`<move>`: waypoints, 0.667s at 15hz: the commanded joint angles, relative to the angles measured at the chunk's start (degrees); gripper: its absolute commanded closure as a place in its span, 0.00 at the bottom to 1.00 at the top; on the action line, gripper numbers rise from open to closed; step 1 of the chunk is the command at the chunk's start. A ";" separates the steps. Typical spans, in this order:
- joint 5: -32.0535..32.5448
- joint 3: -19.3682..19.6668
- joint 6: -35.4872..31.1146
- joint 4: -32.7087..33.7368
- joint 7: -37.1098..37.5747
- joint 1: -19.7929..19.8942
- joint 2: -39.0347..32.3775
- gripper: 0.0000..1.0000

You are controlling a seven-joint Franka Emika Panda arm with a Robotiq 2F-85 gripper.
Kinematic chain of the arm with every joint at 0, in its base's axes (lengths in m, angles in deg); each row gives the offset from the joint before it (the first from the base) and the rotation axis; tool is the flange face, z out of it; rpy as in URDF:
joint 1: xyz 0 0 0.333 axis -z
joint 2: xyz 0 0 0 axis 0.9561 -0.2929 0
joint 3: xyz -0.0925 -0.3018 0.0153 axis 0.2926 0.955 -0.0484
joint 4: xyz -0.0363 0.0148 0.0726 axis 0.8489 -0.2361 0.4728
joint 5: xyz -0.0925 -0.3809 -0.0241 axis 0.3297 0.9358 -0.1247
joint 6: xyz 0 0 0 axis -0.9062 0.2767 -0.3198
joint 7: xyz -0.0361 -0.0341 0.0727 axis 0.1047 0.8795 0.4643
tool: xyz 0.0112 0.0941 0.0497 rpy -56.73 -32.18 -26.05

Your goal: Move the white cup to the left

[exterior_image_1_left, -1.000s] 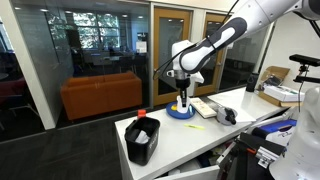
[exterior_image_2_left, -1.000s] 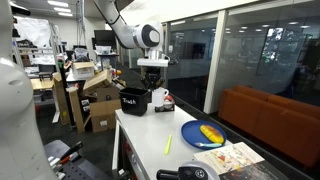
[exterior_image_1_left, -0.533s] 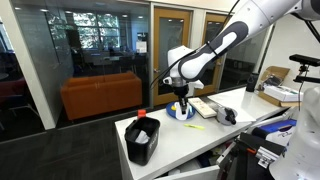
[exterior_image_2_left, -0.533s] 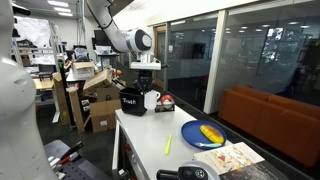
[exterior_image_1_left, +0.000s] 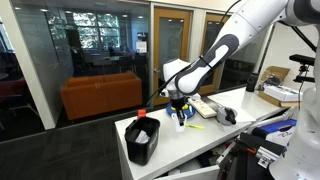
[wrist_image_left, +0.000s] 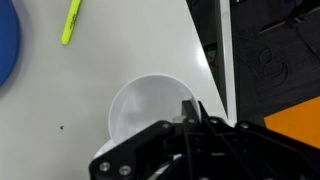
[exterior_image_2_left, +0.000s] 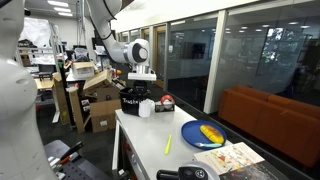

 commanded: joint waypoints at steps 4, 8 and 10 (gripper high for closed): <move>0.58 -1.65 -4.17 0.29 -1.27 0.46 -4.32 0.99; 2.45 -1.50 -6.01 0.47 -0.74 0.39 -6.61 0.99; 3.64 -1.38 -6.70 0.61 -0.56 0.41 -7.45 0.99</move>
